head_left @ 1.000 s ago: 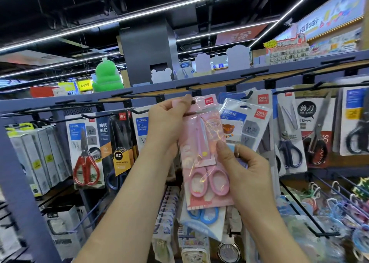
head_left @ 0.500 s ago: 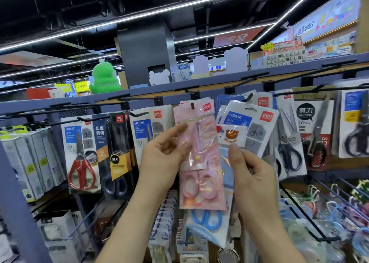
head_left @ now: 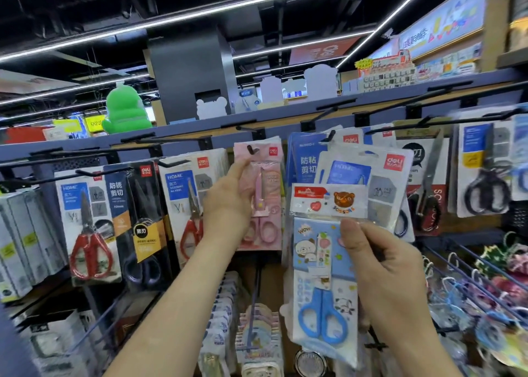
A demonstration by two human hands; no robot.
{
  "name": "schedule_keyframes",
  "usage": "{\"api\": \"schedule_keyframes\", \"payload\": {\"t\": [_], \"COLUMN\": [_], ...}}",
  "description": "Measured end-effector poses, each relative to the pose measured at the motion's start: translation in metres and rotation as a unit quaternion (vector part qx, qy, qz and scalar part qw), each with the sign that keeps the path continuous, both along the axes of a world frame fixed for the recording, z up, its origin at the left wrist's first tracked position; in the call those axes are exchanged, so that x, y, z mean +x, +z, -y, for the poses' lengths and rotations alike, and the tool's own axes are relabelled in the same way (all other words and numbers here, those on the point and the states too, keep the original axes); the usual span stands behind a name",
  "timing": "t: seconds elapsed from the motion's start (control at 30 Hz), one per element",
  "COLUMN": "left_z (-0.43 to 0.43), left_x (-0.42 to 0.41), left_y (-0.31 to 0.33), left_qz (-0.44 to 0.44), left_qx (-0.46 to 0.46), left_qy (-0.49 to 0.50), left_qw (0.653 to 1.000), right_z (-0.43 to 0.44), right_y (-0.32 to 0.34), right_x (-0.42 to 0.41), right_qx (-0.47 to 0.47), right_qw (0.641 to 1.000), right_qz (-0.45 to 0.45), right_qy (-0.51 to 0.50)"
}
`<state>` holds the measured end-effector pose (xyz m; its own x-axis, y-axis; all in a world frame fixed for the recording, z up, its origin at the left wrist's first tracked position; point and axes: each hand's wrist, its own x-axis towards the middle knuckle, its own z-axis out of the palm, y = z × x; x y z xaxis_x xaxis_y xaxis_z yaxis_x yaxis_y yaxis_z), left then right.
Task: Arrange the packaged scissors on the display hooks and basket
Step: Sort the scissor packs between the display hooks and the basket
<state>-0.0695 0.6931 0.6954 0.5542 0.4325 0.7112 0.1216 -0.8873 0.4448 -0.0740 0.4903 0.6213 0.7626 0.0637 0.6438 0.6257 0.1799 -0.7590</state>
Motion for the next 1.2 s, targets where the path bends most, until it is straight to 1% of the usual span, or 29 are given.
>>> {"api": "schedule_keyframes", "payload": {"t": [0.1,0.13,0.17,0.2,0.23,0.27,0.3,0.33,0.37,0.43,0.53,0.6,0.7,0.8,0.83,0.9,0.97,1.03,1.2], "left_z": [0.003,0.005,0.008,0.013,0.021,0.032,0.043,0.051,0.055,0.06,0.059,0.062,0.066,0.057,0.052,0.044,0.041,0.039,0.036], "left_x": [-0.014,-0.022,-0.03,-0.04,-0.05,-0.061,-0.071,-0.077,-0.081,-0.084,-0.084,-0.085,-0.087,-0.085,-0.084,-0.078,-0.07,-0.063,-0.055], "left_y": [-0.006,-0.008,-0.009,-0.009,-0.007,-0.003,0.002,0.005,0.007,0.011,0.012,0.009,0.01,0.025,0.033,0.044,0.049,0.051,0.053], "left_qz": [-0.003,0.02,0.058,0.101,0.133,0.146,0.136,0.109,0.074,0.026,0.001,-0.01,0.037,0.104,0.122,0.152,0.177,0.19,0.189], "left_qx": [0.094,0.102,0.089,0.043,-0.054,-0.183,-0.305,-0.372,-0.385,-0.374,-0.376,-0.358,-0.359,-0.391,-0.386,-0.342,-0.311,-0.3,-0.292], "left_qy": [0.038,0.035,0.013,-0.031,-0.105,-0.206,-0.3,-0.358,-0.381,-0.397,-0.401,-0.41,-0.403,-0.369,-0.354,-0.313,-0.281,-0.263,-0.245], "left_qw": [0.995,0.994,0.994,0.994,0.984,0.95,0.893,0.85,0.837,0.838,0.835,0.839,0.841,0.837,0.843,0.873,0.891,0.897,0.905], "right_z": [0.001,0.001,0.001,0.0,-0.001,-0.002,-0.003,-0.003,-0.003,-0.003,-0.005,-0.006,-0.006,-0.007,-0.009,-0.013,-0.017,-0.02,-0.023], "right_y": [0.003,0.004,0.005,0.005,0.006,0.005,0.005,0.005,0.005,0.005,0.007,0.007,0.006,0.004,0.004,0.005,0.006,0.008,0.009], "right_x": [-0.004,-0.006,-0.008,-0.009,-0.01,-0.01,-0.011,-0.011,-0.012,-0.012,-0.015,-0.015,-0.017,-0.021,-0.023,-0.027,-0.029,-0.03,-0.029], "right_qx": [0.02,0.027,0.033,0.034,0.028,0.022,0.022,0.024,0.024,0.013,0.006,-0.002,-0.02,-0.08,-0.09,-0.096,-0.092,-0.089,-0.084], "right_qw": [0.999,0.998,0.997,0.996,0.997,0.997,0.996,0.995,0.995,0.996,0.995,0.994,0.993,0.991,0.99,0.989,0.99,0.991,0.992], "right_qz": [-0.023,-0.03,-0.035,-0.033,-0.028,-0.025,-0.027,-0.027,-0.025,-0.012,-0.004,0.005,0.007,0.014,0.008,-0.007,-0.012,-0.016,-0.041], "right_qy": [0.041,0.053,0.064,0.069,0.071,0.074,0.08,0.088,0.09,0.088,0.104,0.107,0.115,0.106,0.11,0.114,0.108,0.098,0.087]}}
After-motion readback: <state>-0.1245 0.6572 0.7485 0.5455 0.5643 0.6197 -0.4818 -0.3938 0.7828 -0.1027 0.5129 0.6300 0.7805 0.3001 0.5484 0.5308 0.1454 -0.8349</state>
